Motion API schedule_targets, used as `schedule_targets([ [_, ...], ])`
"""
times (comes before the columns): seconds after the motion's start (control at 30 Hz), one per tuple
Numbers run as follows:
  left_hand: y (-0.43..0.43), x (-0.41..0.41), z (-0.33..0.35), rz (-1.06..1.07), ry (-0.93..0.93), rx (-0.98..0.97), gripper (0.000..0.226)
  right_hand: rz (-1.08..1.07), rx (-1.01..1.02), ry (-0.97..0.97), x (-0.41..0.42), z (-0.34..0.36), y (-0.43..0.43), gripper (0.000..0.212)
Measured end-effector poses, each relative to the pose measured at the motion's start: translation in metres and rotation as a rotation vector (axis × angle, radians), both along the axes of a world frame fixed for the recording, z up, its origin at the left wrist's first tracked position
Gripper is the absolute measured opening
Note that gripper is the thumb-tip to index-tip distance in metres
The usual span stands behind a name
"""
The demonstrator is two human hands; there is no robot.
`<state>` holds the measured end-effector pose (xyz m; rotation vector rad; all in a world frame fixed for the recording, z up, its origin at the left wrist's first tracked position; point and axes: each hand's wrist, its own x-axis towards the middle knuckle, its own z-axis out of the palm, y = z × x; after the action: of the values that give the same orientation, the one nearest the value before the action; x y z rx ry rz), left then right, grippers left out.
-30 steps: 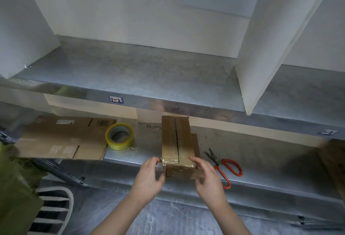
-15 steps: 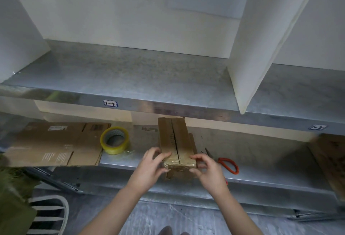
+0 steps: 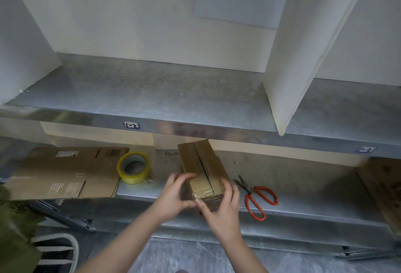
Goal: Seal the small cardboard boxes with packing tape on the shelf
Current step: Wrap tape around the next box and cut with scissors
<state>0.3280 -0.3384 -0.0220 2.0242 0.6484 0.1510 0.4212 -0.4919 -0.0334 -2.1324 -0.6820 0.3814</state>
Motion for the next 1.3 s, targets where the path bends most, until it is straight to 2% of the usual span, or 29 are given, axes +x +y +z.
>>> schedule_targets([
  [0.1,0.051,0.014,0.018,-0.176,0.260,0.260,0.109,-0.031,0.003,-0.012,-0.006,-0.002,0.011,0.093],
  [0.2,0.082,0.028,0.027,-0.181,0.332,0.287,0.118,-0.059,0.011,-0.051,-0.012,-0.008,0.012,0.093],
  [0.4,0.097,0.045,0.019,-0.187,0.166,0.262,0.102,-0.106,-0.067,-0.041,-0.019,-0.003,0.019,0.112],
  [0.57,0.093,0.023,0.010,-0.039,0.073,0.185,0.091,-0.095,-0.050,-0.077,0.009,-0.002,-0.002,0.093],
  [0.7,0.062,-0.008,-0.001,0.051,0.028,0.177,0.085,-0.093,0.032,0.064,0.042,0.002,-0.029,0.070],
  [0.8,0.029,-0.025,-0.010,0.114,0.044,0.025,0.088,-0.036,0.019,0.090,0.057,0.005,-0.024,0.066],
  [0.9,0.016,-0.029,-0.009,0.105,0.024,-0.107,0.082,-0.008,0.010,0.133,0.070,0.013,-0.010,0.064],
  [0.97,0.025,-0.026,-0.002,0.032,0.047,-0.179,0.095,-0.010,-0.056,0.068,0.079,0.017,-0.002,0.062],
  [1.03,0.044,-0.020,0.004,-0.066,0.134,-0.054,0.116,-0.034,-0.100,0.016,0.086,0.021,0.005,0.061],
  [1.1,0.062,-0.012,0.007,-0.169,0.201,0.166,0.116,-0.058,-0.096,-0.012,0.085,0.025,0.010,0.064],
  [1.13,0.068,-0.009,0.007,-0.212,0.214,0.215,0.112,-0.075,-0.075,-0.027,0.082,0.026,0.012,0.066],
  [1.2,0.068,-0.005,0.003,-0.222,0.203,0.212,0.103,-0.145,-0.010,-0.065,0.073,0.026,0.014,0.067],
  [1.3,0.045,-0.006,-0.005,-0.076,0.092,0.159,0.095,-0.229,0.017,-0.025,0.053,0.018,0.011,0.058],
])
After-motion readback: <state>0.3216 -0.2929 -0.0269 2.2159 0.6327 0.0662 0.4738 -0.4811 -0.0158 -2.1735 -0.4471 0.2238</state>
